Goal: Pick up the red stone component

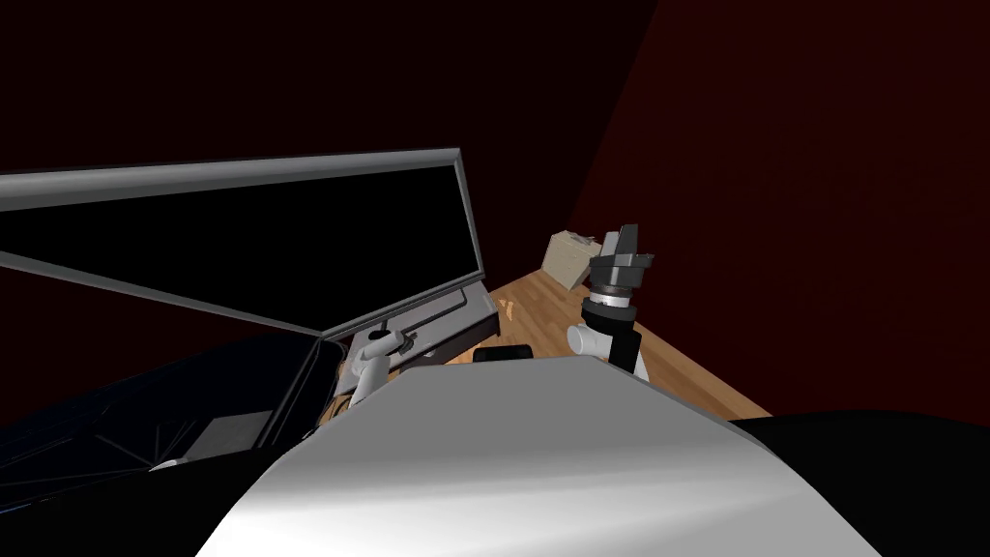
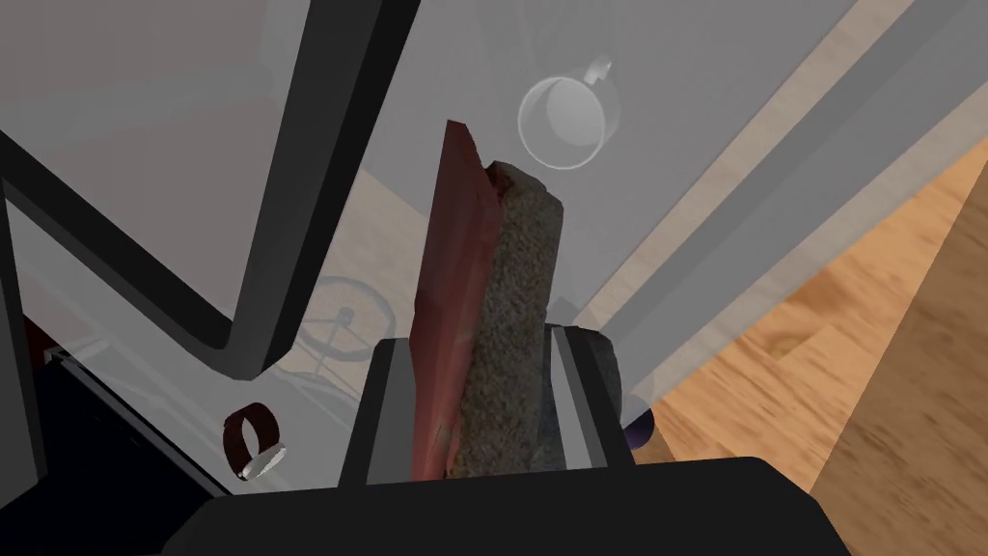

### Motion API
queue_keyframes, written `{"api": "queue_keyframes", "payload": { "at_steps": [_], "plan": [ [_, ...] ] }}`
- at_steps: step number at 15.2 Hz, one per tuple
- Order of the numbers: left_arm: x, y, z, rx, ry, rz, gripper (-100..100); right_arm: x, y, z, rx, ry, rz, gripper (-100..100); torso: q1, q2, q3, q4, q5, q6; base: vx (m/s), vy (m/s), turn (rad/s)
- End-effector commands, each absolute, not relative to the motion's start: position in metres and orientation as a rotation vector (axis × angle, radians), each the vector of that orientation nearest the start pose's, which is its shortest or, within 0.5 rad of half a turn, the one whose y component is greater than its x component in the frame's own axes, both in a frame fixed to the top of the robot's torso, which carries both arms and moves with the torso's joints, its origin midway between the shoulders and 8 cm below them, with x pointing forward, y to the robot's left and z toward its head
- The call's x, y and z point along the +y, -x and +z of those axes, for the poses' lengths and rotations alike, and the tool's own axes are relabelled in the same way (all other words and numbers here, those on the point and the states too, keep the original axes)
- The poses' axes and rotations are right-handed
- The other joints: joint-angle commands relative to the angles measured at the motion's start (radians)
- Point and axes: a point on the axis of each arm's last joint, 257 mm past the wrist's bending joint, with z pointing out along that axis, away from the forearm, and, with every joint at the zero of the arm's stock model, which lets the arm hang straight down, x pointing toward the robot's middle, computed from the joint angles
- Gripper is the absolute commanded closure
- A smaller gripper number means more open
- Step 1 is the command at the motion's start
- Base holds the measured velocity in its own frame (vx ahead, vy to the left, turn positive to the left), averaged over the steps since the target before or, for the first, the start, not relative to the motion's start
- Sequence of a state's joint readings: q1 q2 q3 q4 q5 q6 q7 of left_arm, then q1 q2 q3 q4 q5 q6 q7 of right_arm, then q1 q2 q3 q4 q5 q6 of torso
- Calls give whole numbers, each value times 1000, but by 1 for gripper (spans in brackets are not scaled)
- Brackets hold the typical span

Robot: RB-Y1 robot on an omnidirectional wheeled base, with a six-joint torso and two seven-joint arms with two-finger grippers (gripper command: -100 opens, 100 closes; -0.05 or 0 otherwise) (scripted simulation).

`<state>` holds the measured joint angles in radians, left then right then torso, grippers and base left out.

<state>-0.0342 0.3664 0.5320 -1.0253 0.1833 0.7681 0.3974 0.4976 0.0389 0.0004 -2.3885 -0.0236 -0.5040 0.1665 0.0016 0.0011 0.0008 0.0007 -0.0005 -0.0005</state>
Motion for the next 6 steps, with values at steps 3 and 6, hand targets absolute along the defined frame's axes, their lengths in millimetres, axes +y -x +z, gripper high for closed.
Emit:
{"api": "queue_keyframes", "payload": {
  "at_steps": [3, 6],
  "plan": [
    [584, -302, -491, 760, 2556, -290, 100, -281, -318, 73, 522, -552, 1182, 0, -2, 2, 1, 1, -1, 0, -40, -29, -32],
    [585, -303, -489, 758, 2555, -292, 100, -281, -318, 73, 522, -552, 1182, 0, -4, 6, 4, 1, -2, 0, -65, -36, -28]
  ]
}}
